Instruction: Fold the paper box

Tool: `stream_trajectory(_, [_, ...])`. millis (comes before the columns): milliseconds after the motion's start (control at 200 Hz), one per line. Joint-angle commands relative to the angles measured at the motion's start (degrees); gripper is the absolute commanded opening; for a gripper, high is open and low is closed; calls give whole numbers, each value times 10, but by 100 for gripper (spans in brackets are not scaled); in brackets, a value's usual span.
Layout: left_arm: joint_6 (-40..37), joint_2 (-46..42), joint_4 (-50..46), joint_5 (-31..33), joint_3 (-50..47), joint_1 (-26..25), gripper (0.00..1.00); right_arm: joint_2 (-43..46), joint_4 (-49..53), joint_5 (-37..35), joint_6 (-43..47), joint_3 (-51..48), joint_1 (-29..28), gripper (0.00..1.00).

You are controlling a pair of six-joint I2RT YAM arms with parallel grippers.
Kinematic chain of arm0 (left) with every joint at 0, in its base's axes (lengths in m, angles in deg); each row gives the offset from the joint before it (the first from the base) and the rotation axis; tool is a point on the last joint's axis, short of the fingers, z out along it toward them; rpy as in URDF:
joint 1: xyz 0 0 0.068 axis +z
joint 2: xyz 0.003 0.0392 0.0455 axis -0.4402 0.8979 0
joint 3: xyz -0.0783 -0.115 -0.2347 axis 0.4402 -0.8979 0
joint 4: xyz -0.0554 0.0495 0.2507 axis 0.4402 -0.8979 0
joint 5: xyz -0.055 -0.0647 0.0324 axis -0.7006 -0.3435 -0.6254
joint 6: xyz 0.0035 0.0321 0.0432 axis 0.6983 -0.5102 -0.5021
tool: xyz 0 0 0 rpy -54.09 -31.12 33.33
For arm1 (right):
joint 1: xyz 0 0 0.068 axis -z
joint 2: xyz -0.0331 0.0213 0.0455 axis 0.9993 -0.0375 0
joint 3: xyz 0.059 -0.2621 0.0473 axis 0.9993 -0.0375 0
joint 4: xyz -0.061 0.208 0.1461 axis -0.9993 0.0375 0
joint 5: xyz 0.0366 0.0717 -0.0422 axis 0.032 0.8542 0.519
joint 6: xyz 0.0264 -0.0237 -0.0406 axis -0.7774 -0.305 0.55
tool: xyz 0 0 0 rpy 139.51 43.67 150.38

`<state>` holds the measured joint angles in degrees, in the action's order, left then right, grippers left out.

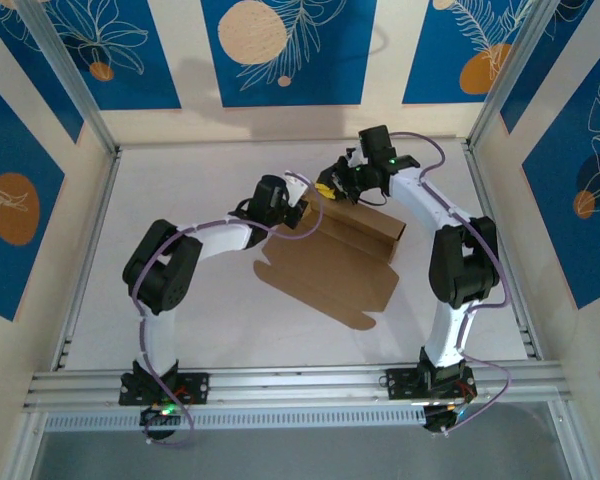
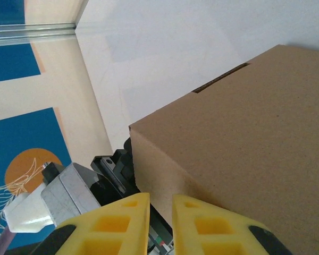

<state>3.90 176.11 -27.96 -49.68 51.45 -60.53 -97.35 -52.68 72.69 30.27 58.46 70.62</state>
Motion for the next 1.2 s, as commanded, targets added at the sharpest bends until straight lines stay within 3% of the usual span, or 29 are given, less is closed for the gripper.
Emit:
stream_trajectory(0, [11, -16, 34, 23, -13, -1, 27, -25, 71, -43, 29, 3, -2, 20])
stream_trajectory(195, [5, -51, 48, 22, -45, 3, 40, -32, 71, -39, 34, 5, 4, 19])
stream_trajectory(420, [18, -81, 95, -29, -98, 36, 41, -33, 76, -33, 36, 16, 6, 20])
stream_trajectory(625, [12, -51, 97, -96, -76, 39, 44, -32, 77, -28, 35, 18, 2, 19])
stream_trajectory(845, [8, -8, 86, -77, -31, 27, 39, -32, 79, -25, 31, 27, -4, 20])
stream_trajectory(1015, [-19, 26, 59, -24, 7, 3, 29, -34, 77, -20, 24, 32, -10, 20])
stream_trajectory(1105, [-25, 38, 53, -21, 20, -4, 30, -34, 77, -17, 22, 33, -12, 20])
stream_trajectory(1196, [-26, 45, 61, -34, 22, -5, 37, -37, 77, -11, 21, 32, -11, 20])
